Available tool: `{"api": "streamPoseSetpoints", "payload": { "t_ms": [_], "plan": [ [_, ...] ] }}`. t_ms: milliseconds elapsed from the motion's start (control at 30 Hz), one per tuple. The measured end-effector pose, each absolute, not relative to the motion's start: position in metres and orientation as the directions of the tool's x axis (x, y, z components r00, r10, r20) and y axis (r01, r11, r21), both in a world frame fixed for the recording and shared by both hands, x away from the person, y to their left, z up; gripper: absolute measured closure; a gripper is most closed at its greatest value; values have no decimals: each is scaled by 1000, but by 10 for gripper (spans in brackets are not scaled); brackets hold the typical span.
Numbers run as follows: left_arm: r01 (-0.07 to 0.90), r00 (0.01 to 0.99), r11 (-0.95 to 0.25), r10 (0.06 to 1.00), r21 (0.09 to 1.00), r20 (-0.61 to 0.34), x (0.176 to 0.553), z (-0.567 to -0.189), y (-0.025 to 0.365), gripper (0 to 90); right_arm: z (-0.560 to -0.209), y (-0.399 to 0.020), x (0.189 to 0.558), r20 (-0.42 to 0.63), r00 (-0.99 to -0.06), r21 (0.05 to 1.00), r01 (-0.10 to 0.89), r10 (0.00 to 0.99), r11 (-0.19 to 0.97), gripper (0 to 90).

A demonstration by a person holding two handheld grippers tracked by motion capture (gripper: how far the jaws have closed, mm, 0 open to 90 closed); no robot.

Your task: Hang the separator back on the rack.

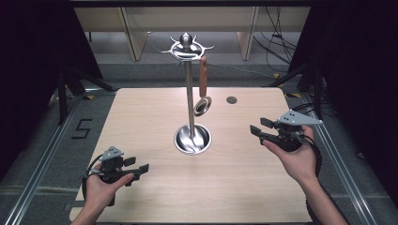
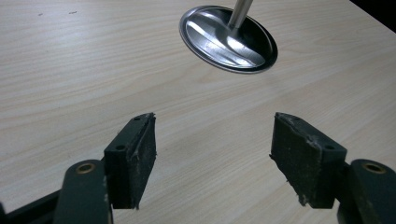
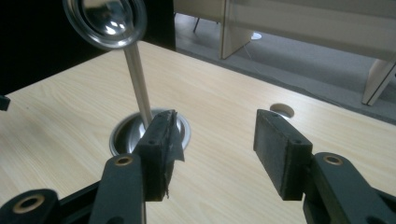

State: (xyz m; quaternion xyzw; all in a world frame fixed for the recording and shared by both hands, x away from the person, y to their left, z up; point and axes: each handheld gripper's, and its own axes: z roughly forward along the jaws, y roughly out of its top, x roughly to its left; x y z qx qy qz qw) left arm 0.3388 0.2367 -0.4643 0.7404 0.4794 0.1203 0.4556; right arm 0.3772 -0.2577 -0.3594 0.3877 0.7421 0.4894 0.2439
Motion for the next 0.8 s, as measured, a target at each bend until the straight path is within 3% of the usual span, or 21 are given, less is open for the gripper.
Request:
{"api": "streamPoseSetpoints", "payload": {
  "t_ms": [467,800],
  "plan": [
    [603,511,-130,821,787,-255,339,-465,237,300,-419,-289,367,87,-512,853,482,854,201,494],
    [607,522,-147,815,781,-252,340,-466,236,300,-440,-296,366,85,-496,837,506,864,208,496]
  ]
}}
